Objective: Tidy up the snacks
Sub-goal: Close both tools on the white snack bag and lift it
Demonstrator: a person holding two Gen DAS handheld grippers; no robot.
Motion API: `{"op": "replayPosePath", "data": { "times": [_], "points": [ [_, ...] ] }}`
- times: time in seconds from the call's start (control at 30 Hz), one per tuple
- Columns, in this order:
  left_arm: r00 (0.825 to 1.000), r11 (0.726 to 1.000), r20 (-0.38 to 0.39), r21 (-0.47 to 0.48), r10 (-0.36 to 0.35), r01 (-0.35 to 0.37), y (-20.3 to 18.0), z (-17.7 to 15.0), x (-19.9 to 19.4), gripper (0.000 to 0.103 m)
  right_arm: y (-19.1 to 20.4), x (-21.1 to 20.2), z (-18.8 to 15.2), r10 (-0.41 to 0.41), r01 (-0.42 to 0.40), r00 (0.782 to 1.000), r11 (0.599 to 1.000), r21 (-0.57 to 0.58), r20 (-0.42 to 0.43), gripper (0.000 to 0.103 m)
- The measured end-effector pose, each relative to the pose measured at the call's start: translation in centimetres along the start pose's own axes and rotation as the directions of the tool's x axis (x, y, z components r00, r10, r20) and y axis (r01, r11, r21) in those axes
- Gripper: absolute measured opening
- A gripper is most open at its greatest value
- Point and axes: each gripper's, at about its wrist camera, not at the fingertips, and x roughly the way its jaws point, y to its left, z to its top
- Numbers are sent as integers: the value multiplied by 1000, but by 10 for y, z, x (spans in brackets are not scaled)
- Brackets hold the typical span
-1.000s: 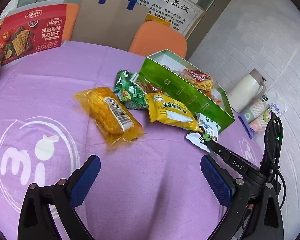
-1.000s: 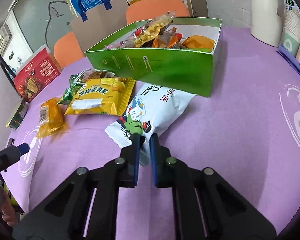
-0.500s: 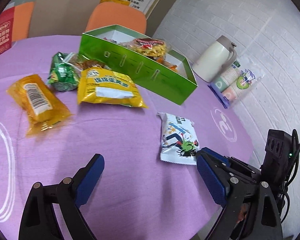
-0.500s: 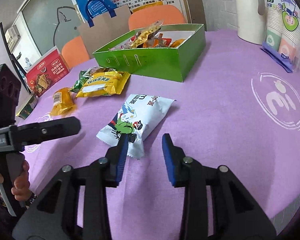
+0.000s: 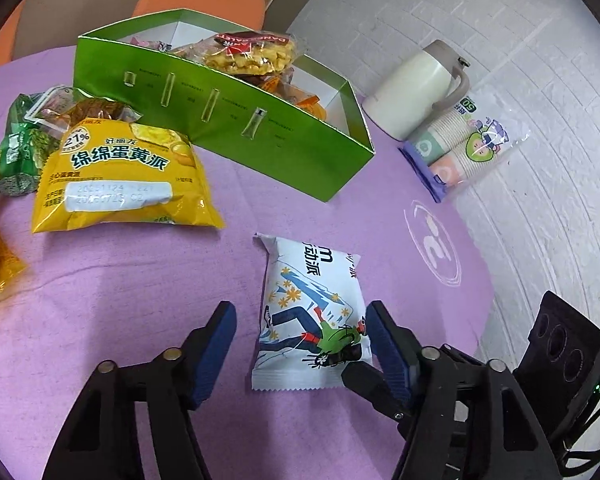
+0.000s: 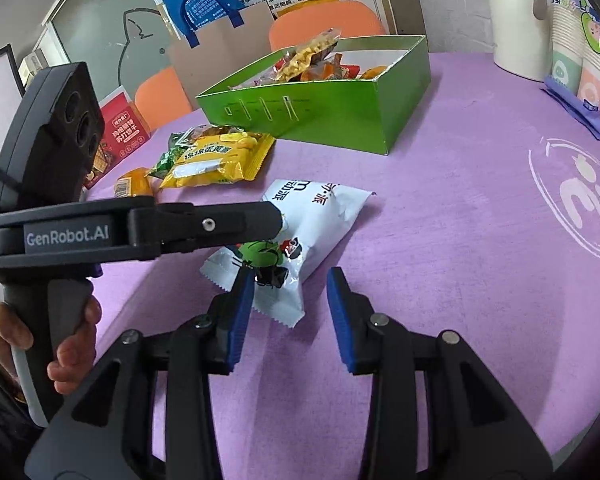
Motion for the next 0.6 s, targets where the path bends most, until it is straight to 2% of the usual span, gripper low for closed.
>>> {"op": "replayPosePath", "data": {
  "times": [0.23, 0.3, 0.33, 0.37, 0.47, 0.6],
  "points": [
    [1000, 1000, -21, 9, 3, -3, -3, 1, 12, 61, -3, 8, 2, 6, -6, 1000, 1000, 18, -15, 40],
    [1000, 1000, -17, 15, 8, -7, -3, 1, 12, 56, -2, 10, 1, 25, -24, 1000, 999, 24, -15, 36],
    [1000, 1000, -25, 16, -1, 2, -3, -1, 13, 48, 0, 10, 1, 31, -31, 999, 999, 23, -20, 33],
    [1000, 1000, -22, 16, -3, 3, -3, -1, 13, 46, 2, 9, 2, 24, -24, 999, 1000, 16, -25, 32],
    [1000, 1000, -13, 28, 13, -13, -8, -4, 9, 40, 9, 4, 2, 8, -8, 1000, 1000, -12, -23, 30],
    [1000, 999, 10, 36, 15, -16, -14, -6, -3, 38, 15, -8, 9, 15, -15, 1000, 1000, -27, 15, 30]
  ]
}}
